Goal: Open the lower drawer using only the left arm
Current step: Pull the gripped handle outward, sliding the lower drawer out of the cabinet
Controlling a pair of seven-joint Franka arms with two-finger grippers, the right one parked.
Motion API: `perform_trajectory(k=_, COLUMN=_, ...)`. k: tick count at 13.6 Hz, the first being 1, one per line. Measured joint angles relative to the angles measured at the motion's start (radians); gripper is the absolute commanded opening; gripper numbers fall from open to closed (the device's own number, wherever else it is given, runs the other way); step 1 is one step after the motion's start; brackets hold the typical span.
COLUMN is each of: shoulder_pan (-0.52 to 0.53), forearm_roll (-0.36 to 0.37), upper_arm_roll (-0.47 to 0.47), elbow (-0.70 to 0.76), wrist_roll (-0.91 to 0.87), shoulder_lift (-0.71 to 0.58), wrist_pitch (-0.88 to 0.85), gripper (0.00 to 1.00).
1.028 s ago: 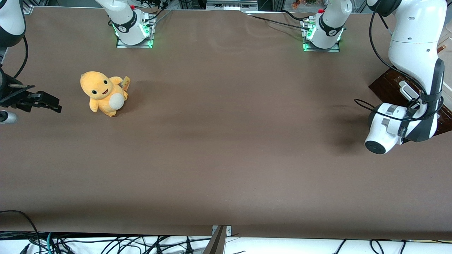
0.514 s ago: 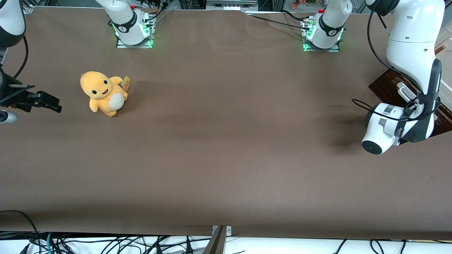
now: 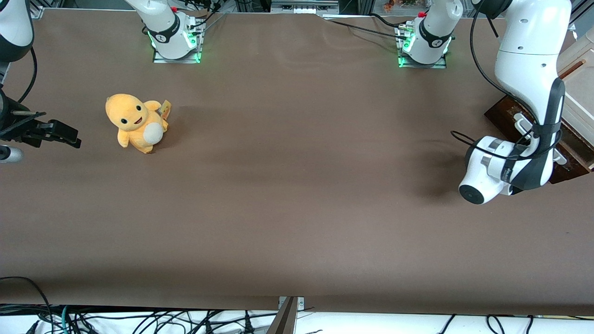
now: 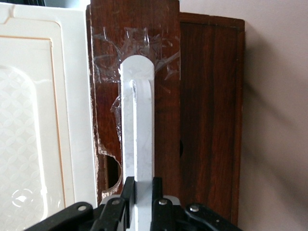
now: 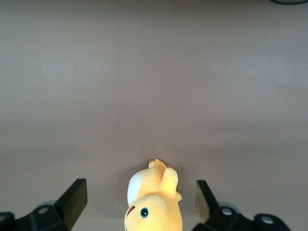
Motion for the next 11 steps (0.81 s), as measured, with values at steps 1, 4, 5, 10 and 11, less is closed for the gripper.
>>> perform_trajectory(k=1, shoulder_pan=-0.005, forearm_roll=0.0, upper_arm_roll=0.001, elbow=0.002, wrist_roll=0.0, shoulder_lift=0.001, wrist_pitch=0.0, gripper=0.1)
perform_trajectory(k=4, shoulder_pan=-0.014, forearm_roll=0.0, upper_arm_roll=0.001, elbow=0.004, wrist_roll=-0.002, shoulder_lift=0.001, wrist_pitch=0.0, gripper=0.1)
perform_trajectory(k=5, shoulder_pan=-0.015, forearm_roll=0.0, upper_arm_roll=0.001, elbow=0.004, wrist_roll=-0.002, shoulder_lift=0.001, wrist_pitch=0.0, gripper=0.1)
perform_trajectory(k=10, shoulder_pan=-0.042, forearm_roll=0.002, upper_arm_roll=0.001, elbow=0.012, wrist_roll=-0.004, shoulder_lift=0.004, wrist_pitch=-0.001, gripper=0.1)
perform_trajectory(k=11, shoulder_pan=-0.052, forearm_roll=0.002, upper_arm_roll=0.001, elbow=0.016, wrist_roll=-0.004, shoulder_lift=0.005, wrist_pitch=-0.001, gripper=0.1)
